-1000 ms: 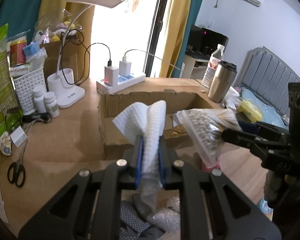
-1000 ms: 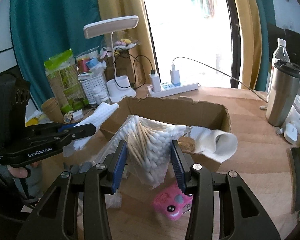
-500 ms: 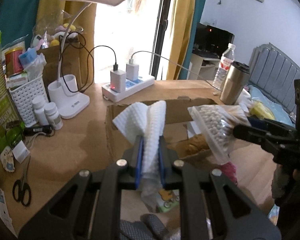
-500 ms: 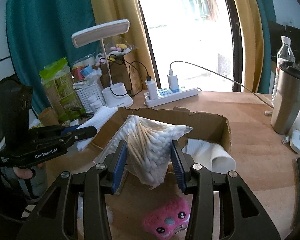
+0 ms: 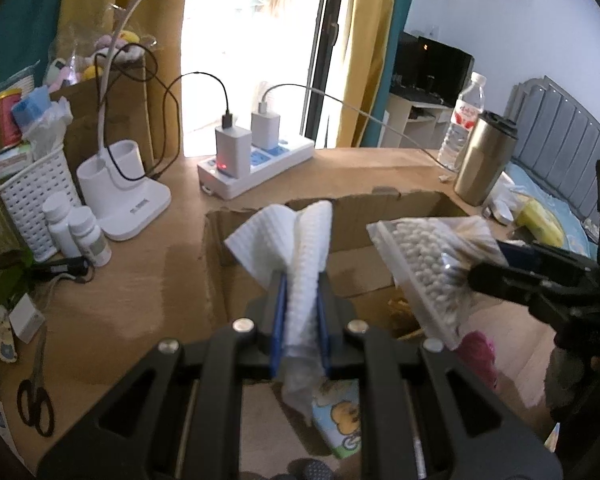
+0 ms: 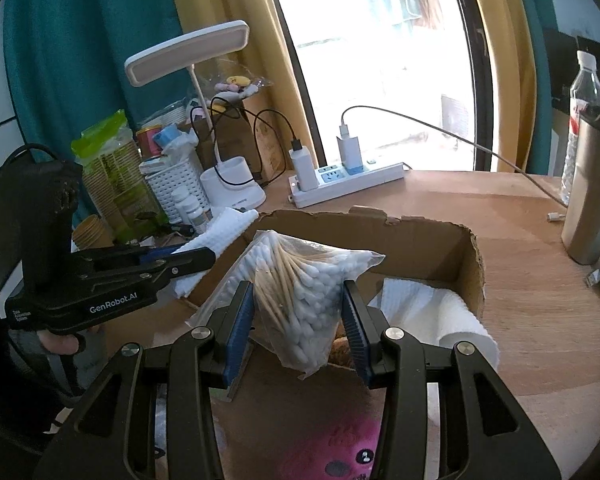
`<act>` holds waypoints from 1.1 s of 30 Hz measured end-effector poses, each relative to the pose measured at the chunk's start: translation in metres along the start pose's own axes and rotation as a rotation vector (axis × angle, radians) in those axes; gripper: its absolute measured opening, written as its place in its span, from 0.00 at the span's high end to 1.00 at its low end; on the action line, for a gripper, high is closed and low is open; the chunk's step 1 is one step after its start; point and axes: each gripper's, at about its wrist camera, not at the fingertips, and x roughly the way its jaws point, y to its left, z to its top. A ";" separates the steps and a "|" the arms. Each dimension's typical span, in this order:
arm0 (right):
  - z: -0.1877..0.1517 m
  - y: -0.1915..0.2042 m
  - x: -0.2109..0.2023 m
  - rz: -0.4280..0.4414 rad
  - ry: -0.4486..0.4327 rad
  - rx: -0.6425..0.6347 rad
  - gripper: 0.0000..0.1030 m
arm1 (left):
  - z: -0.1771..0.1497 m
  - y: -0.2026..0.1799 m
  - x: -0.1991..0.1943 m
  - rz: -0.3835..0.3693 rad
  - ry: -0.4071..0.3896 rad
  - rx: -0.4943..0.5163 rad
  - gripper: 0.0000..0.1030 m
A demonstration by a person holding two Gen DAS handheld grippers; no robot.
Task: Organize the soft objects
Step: 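Carry the cotton swab bag over the box with the right gripper while the left carries the cloth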
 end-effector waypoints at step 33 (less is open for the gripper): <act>0.007 0.010 0.009 -0.058 0.017 -0.005 0.55 | -0.003 0.013 -0.005 -0.060 0.005 -0.057 0.40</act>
